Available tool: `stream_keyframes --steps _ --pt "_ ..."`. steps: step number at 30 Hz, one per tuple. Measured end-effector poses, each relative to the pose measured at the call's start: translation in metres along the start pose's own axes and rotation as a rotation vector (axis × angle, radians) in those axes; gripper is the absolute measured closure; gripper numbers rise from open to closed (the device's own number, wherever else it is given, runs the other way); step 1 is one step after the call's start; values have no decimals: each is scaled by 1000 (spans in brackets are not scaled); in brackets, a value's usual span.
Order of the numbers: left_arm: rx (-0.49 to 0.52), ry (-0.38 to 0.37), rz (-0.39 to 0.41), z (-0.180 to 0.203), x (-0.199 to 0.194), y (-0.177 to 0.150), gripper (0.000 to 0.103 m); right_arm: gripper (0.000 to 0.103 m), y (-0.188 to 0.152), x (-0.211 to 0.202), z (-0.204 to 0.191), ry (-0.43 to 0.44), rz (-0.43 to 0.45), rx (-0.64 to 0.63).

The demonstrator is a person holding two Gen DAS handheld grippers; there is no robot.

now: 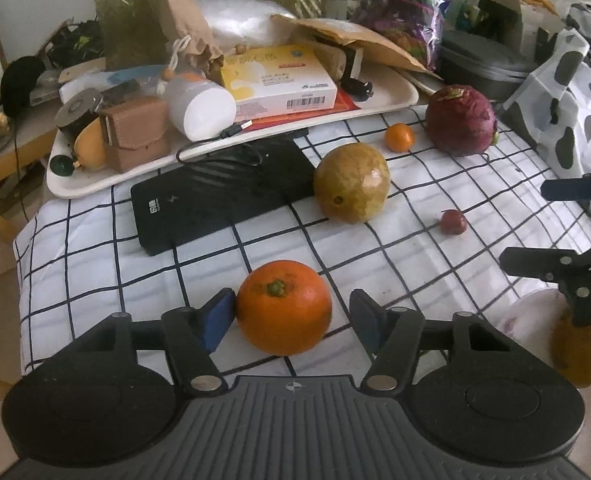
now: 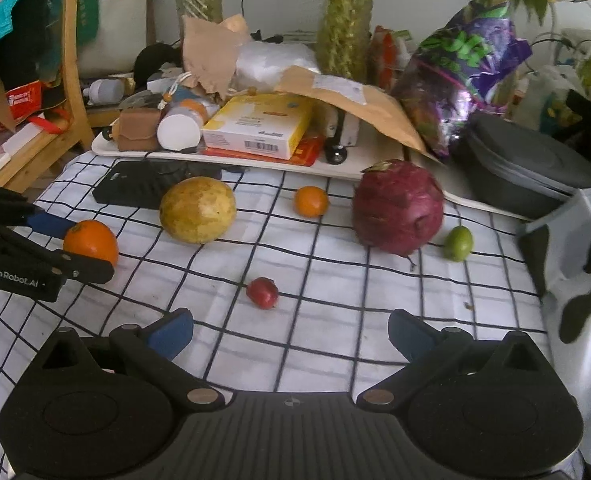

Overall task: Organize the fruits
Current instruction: 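Grasp the orange with the left tool while the right tool grasps the red cherry tomato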

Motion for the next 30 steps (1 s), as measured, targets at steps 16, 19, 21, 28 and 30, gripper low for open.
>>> stream_keyframes --steps 16,19,21,28,30 --pt "62 -4 -6 0 8 3 52 70 5 44 -17 45 -81 -71" --pt "62 -3 -6 -1 9 3 52 75 5 48 -20 49 -77 -85" --pt "67 0 -5 0 9 3 53 78 5 52 -22 50 -74 -90" --pt "67 -10 2 2 3 3 53 81 3 44 -23 57 -60 -90" --pt "71 -14 19 6 -3 6 53 81 5 37 -22 59 -46 -82"
Point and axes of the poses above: each gripper's, at about its wrist camera, not at the fingertips, and x roughly the way its jaws point, z to its right, y to its top, the point moved 9 cm from there along x, roughly the way its jaws point, and after that the axes turned 12 degrees about x, right-handed, at the moved point
